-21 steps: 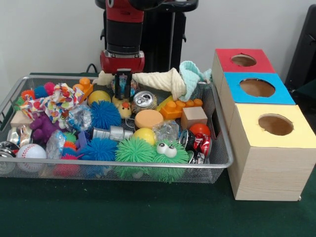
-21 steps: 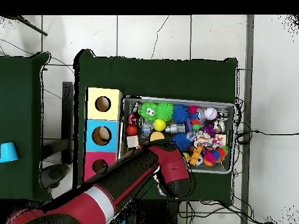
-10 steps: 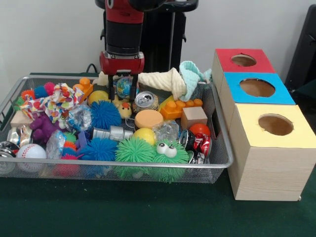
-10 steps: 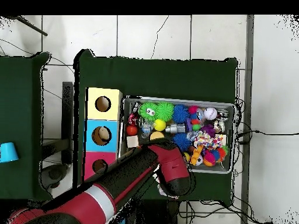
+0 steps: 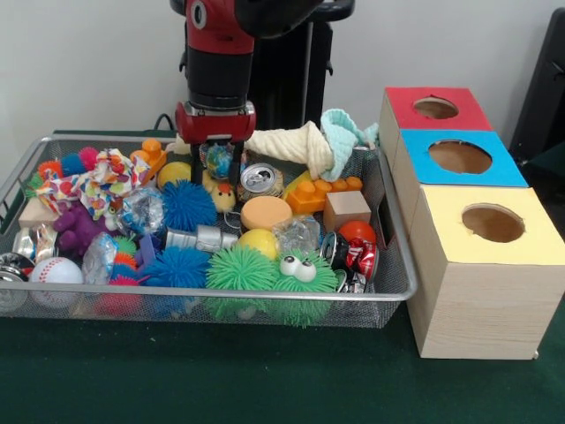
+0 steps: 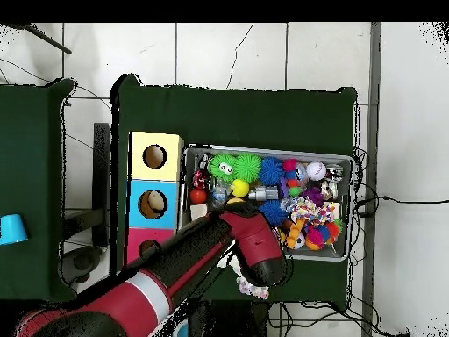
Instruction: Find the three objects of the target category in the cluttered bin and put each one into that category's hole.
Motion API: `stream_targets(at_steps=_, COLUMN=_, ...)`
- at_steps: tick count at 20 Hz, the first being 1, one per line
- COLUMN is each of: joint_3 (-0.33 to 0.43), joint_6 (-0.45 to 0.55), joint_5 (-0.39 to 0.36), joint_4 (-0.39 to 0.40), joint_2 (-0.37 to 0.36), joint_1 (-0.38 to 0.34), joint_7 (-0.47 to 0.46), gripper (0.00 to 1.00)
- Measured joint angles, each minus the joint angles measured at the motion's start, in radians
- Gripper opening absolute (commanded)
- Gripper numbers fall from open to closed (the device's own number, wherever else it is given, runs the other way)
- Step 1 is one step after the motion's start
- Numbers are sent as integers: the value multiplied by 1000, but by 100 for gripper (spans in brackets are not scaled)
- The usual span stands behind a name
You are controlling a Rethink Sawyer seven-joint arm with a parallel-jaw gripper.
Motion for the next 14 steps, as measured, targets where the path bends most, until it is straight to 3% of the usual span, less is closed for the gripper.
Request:
stream_targets(at_steps=8, joint_3=0, joint_6=0, joint_5=-77, joint_4=-59, joint_2=63, joint_1=27, joint_7=174, gripper=100)
stream_targets(at_steps=14, joint_3=0, joint_6=0, joint_5=-89, joint_4=-74, joint_2=75, joint_1=28, joint_7=243, gripper=100)
